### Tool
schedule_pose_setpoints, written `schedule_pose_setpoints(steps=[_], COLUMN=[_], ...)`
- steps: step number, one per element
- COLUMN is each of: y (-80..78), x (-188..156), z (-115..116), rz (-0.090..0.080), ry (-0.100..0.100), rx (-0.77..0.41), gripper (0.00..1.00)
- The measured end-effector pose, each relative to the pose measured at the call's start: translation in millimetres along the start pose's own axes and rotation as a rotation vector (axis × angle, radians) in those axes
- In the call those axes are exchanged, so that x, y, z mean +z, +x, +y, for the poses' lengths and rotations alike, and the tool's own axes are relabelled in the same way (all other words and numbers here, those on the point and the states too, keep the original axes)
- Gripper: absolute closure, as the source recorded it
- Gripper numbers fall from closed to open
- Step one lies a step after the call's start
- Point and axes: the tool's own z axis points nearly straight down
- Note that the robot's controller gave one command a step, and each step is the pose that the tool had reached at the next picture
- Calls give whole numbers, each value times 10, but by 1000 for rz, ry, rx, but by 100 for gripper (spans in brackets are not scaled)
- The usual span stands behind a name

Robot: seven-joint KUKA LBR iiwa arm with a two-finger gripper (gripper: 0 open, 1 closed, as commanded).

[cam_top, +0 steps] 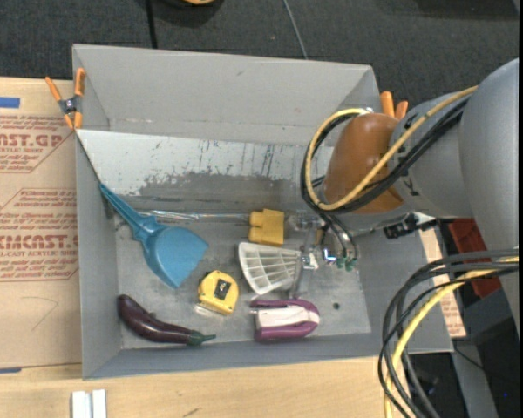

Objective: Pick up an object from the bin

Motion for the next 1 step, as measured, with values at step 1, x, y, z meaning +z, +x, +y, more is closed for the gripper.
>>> schedule_pose_setpoints(steps=[1], y=[-3], x=[53], z=[229], rz=[5], ry=[-2], rx=[197], gripper=[100])
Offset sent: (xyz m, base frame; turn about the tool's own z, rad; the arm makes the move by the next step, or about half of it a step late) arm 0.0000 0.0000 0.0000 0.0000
